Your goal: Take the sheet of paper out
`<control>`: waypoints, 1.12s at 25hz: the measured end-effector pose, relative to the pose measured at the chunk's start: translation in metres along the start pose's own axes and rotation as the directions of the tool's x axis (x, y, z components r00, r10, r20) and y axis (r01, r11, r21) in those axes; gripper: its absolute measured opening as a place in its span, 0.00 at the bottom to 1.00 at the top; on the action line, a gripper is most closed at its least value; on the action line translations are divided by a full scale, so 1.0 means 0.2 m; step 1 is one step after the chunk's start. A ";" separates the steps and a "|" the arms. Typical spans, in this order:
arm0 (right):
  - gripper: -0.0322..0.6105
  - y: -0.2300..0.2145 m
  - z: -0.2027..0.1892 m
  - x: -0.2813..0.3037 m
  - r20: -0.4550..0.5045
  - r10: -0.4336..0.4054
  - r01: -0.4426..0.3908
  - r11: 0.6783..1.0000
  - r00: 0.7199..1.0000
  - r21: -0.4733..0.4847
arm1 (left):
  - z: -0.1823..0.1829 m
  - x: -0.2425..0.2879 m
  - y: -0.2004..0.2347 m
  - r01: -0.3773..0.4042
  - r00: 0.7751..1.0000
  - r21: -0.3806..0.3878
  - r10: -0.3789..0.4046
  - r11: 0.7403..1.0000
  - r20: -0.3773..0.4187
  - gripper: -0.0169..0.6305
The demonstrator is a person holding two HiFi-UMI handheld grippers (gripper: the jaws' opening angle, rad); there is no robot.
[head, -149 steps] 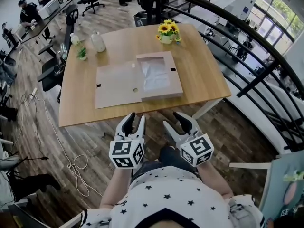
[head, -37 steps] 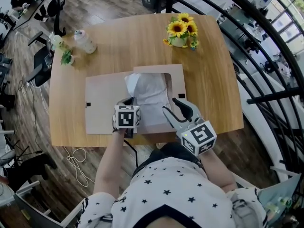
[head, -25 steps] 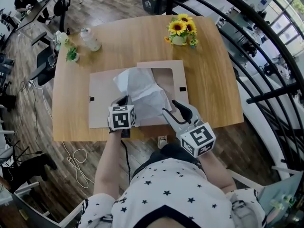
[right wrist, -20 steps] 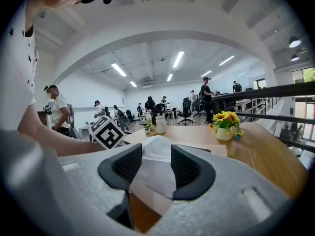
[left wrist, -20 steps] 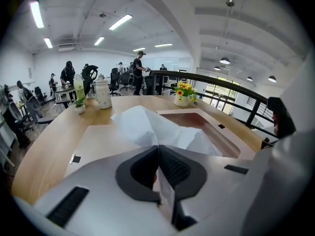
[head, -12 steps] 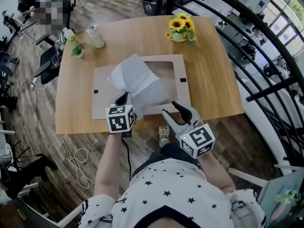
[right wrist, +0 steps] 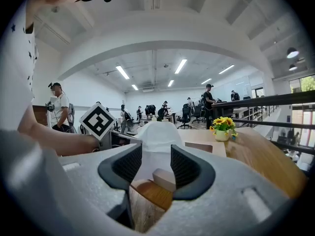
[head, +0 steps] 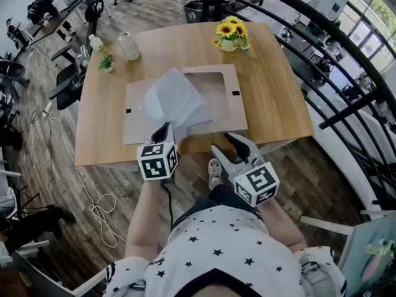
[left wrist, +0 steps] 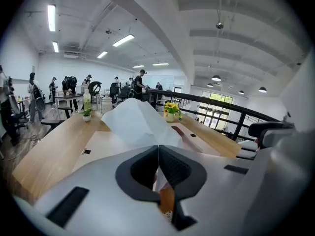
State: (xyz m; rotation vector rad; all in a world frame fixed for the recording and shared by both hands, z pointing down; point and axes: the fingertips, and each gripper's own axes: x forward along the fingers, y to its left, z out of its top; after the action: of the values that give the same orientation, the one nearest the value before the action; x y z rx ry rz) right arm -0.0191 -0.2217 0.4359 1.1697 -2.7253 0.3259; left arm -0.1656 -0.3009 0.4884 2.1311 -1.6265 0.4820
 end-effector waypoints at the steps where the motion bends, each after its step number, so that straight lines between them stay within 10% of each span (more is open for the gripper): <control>1: 0.31 0.02 -0.01 -0.02 0.001 -0.003 0.003 1.000 1.000 -0.003 | -0.01 -0.03 -0.01 0.002 1.000 -0.001 -0.002 1.000 0.006 0.04; 28: 0.06 0.39 -0.08 -0.51 0.044 -0.112 0.115 0.991 0.993 -0.073 | -0.24 -0.79 -0.40 0.127 0.984 -0.034 -0.122 0.991 0.134 0.04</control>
State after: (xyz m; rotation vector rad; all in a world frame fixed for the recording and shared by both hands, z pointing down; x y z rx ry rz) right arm -0.0062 -0.0947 0.4184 1.3173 -2.6647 0.1855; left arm -0.1292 -0.1276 0.4405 2.2575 -1.5445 0.2706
